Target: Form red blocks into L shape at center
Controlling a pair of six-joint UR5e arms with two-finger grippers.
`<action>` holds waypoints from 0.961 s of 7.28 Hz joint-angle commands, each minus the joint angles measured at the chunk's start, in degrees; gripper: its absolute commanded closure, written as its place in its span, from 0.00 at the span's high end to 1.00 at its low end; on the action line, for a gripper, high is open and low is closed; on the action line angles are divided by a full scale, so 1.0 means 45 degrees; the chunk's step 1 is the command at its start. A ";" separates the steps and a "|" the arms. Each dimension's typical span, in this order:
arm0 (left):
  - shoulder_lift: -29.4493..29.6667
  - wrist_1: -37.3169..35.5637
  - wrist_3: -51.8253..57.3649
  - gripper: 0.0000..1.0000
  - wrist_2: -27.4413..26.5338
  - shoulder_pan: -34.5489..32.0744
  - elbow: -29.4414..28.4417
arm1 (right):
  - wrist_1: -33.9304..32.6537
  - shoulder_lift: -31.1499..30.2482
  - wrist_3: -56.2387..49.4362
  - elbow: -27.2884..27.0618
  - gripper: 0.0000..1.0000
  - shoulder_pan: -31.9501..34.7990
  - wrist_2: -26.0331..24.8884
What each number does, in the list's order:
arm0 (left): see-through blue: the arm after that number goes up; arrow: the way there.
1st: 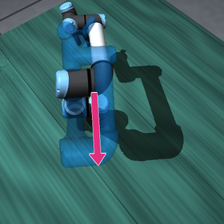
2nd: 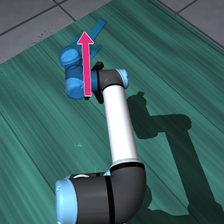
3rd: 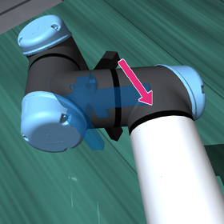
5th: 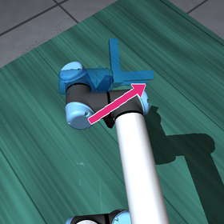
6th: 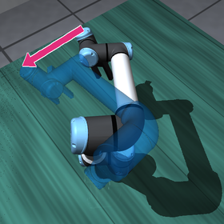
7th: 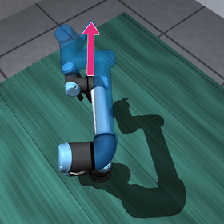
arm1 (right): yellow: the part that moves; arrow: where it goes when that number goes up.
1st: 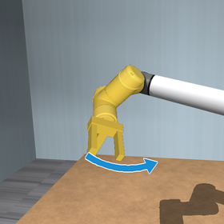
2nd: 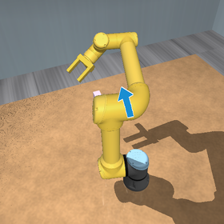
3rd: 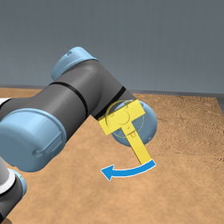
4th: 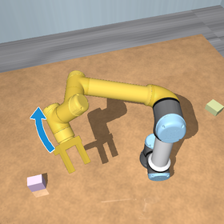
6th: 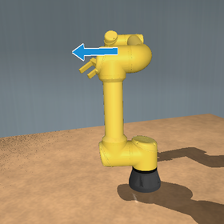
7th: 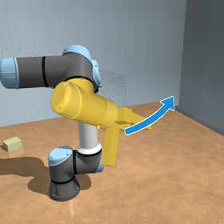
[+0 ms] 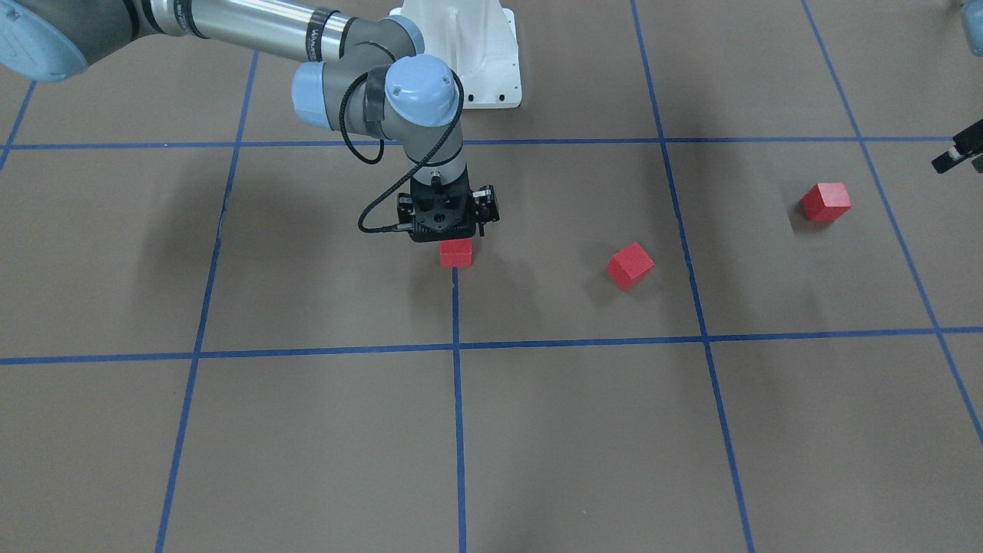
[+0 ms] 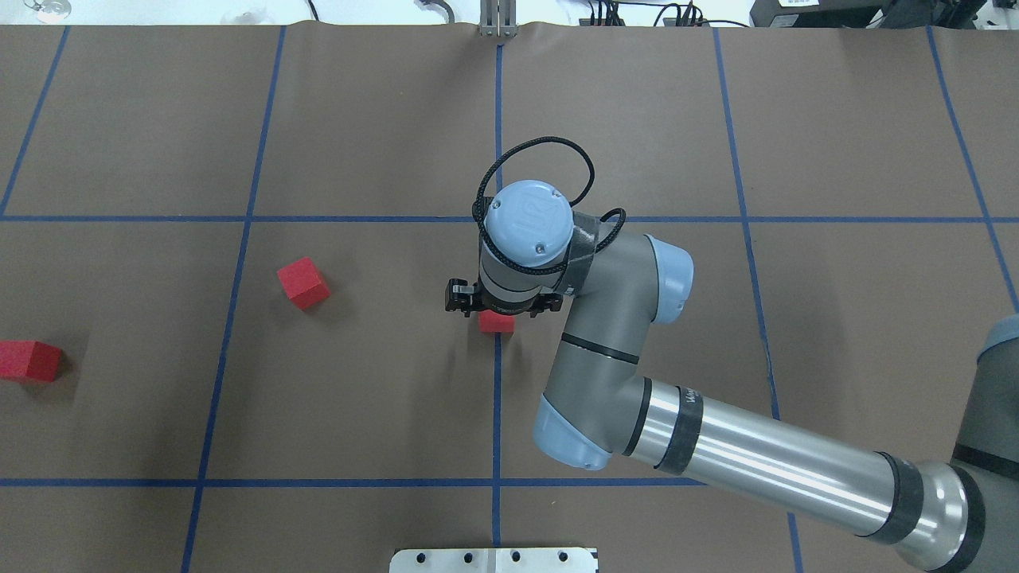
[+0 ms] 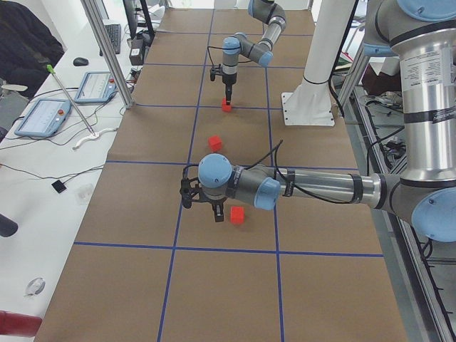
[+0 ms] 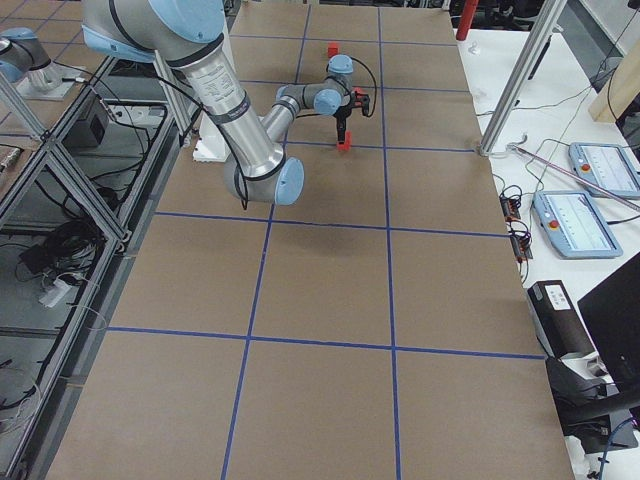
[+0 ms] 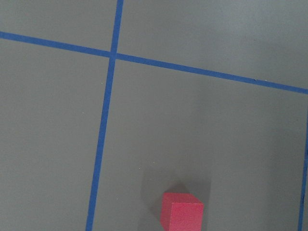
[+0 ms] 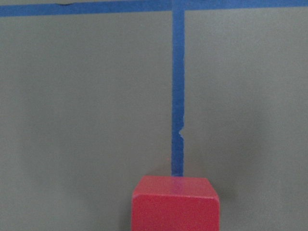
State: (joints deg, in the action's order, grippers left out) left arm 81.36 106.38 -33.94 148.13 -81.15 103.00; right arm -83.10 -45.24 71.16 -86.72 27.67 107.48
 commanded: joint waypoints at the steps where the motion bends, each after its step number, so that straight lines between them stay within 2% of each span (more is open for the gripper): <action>1: 0.1329 0.1822 -0.5214 1.00 -0.0723 0.2610 0.0080 | -0.0049 -0.1307 -0.0013 -0.1892 1.00 0.1071 0.1128; 2: 0.1741 0.1848 -0.6101 1.00 -0.1503 0.3688 0.0390 | -0.0030 -0.2378 -0.0071 -0.2849 1.00 0.1928 0.2121; 3: 0.2325 0.1867 -0.8218 1.00 -0.2187 0.4704 0.0644 | 0.0048 -0.3201 -0.0071 -0.3264 1.00 0.2517 0.2730; 5: 0.3088 0.1867 -1.0475 1.00 -0.3807 0.6543 0.0901 | 0.0126 -0.3793 -0.0071 -0.3346 1.00 0.2951 0.2620; 7: 0.3794 0.1790 -1.1829 1.00 -0.6265 0.8572 0.0784 | 0.0127 -0.4320 -0.0091 -0.3639 1.00 0.3148 0.2639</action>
State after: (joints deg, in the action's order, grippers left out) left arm 96.63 114.62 -83.41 126.34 -47.98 106.76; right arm -82.56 -63.22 70.78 -102.37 41.29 119.31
